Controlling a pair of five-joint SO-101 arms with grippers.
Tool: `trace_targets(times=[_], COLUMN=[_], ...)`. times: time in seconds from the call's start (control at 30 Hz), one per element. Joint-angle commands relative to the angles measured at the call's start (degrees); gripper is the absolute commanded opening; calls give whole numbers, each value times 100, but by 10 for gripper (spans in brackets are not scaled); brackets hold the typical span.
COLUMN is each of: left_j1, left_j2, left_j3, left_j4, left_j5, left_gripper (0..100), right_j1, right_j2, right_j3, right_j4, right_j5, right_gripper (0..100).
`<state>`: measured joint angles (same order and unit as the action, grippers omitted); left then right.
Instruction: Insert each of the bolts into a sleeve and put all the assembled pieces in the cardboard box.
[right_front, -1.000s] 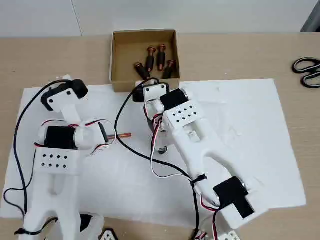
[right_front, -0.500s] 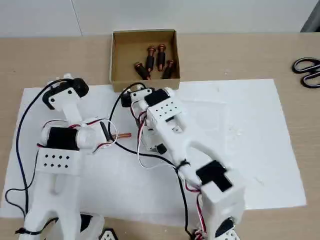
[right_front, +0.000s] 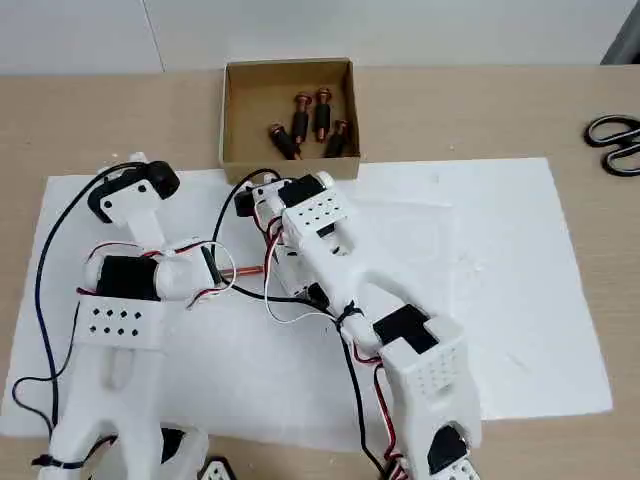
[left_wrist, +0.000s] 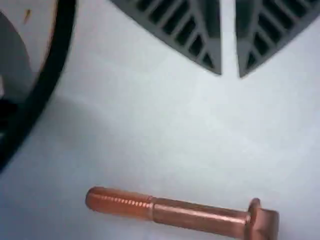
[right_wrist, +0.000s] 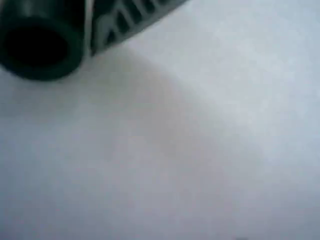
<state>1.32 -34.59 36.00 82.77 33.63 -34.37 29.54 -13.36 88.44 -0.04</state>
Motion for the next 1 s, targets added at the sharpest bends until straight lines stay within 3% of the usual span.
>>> trace_targets(times=[0.0,0.13,0.5,0.77,0.97], left_j1=[-9,-9,-9,18,0], left_j2=[-158,-158,-158,-158,-149], left_j3=[-66,-66,-57,-92,-602], left_j4=[-149,-325,-484,-756,-519], left_j5=[35,35,18,9,35], left_gripper=[6,6,6,6,6], right_j1=[-22,-22,-31,-13,-4], right_j2=[-40,-40,-22,-136,-752], right_j3=[-202,-211,-185,-255,-466], right_j4=[110,110,312,321,743], right_j5=[9,9,35,44,44], right_gripper=[201,194,2,3,3])
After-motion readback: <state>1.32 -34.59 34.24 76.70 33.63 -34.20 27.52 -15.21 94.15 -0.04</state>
